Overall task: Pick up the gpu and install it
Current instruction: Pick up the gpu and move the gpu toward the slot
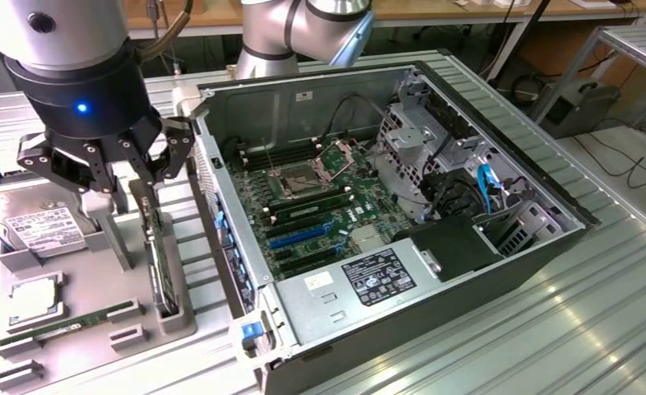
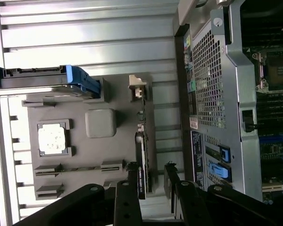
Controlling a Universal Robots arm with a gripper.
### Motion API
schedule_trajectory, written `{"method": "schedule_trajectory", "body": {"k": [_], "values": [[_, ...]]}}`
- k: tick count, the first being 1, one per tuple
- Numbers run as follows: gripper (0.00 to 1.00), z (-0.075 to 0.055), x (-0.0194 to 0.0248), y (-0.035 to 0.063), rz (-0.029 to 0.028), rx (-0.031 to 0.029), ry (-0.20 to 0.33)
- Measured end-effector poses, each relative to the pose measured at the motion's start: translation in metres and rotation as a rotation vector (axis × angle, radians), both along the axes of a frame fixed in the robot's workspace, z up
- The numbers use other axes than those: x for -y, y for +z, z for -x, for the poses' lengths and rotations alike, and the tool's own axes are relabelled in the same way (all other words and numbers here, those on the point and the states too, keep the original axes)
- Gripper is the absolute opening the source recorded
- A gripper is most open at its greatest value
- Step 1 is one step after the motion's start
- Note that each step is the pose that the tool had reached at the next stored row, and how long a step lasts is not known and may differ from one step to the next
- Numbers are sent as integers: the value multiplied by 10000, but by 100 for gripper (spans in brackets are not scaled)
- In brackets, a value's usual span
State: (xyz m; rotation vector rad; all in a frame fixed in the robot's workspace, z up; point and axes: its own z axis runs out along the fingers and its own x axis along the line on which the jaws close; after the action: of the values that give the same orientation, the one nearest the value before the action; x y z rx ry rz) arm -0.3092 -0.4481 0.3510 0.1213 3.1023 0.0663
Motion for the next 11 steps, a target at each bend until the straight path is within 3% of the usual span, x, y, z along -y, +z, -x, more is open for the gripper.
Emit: {"method": "schedule_trajectory", "body": {"k": [6,11], "values": [[36,54,0,-143,1,66,-40],[36,101,0,-259,0,202,-79]]}}
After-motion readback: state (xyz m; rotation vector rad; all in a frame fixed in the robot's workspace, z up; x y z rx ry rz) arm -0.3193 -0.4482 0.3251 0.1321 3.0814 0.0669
